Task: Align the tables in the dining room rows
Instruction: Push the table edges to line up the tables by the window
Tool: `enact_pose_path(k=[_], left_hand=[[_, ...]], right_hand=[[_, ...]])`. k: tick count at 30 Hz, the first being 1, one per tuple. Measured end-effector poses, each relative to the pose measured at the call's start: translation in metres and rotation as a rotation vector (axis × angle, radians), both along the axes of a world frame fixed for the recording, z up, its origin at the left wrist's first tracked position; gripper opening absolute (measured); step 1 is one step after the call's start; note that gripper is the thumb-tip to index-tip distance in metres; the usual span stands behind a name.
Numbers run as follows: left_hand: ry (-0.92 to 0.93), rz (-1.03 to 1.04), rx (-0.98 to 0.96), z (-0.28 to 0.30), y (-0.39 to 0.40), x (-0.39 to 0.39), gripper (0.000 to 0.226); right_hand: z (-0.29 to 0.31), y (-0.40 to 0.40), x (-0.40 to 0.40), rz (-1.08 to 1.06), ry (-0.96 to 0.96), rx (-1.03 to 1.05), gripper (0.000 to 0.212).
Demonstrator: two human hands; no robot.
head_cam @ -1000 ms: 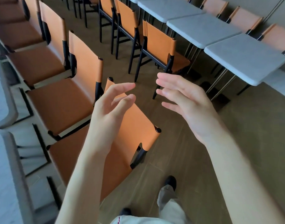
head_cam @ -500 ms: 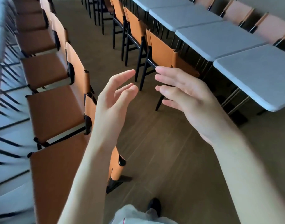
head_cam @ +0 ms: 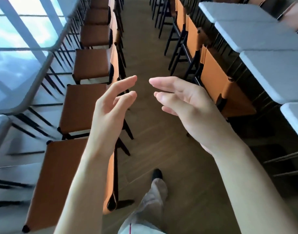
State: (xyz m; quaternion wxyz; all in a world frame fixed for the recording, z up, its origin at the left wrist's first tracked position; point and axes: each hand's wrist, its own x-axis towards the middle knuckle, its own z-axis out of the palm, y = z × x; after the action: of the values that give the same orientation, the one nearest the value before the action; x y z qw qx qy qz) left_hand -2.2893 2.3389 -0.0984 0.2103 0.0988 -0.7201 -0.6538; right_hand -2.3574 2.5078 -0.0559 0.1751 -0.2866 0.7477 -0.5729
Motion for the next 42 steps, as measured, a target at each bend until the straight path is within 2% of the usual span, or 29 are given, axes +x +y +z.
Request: enact_pose_path(k=[11,15,20,29,35,38,42], left_hand=[[0.059,0.257,0.034,0.020,-0.055,-0.163,0.027],[0.064,0.292,0.000,0.033,-0.072,-0.195,0.025],[0.011,0.452,0.007,0.028,-0.097,-0.220,0.028],[-0.068,0.708,-0.023,0.011,-0.140,-0.296,0.024],[-0.126,0.978,-0.009,0.013,-0.156,-0.345,0.024],[-0.135,1.122,-0.027,0.011,-0.157,-0.359,0.022],[-0.229,1.304,0.017,0.008,-0.150,-0.358,0.020]], right_hand=[[0.022,-0.082,-0.203,0.190,0.045,-0.026,0.025],[0.027,-0.106,-0.246,0.256,0.022,-0.070,0.026],[0.026,-0.150,-0.294,0.350,-0.007,-0.097,0.024],[0.007,-0.236,-0.391,0.658,-0.095,-0.122,0.024],[0.008,-0.308,-0.456,0.934,-0.094,-0.112,0.023],[0.007,-0.345,-0.472,1.084,-0.078,-0.113,0.024],[0.000,-0.382,-0.464,1.239,-0.159,-0.109,0.025]])
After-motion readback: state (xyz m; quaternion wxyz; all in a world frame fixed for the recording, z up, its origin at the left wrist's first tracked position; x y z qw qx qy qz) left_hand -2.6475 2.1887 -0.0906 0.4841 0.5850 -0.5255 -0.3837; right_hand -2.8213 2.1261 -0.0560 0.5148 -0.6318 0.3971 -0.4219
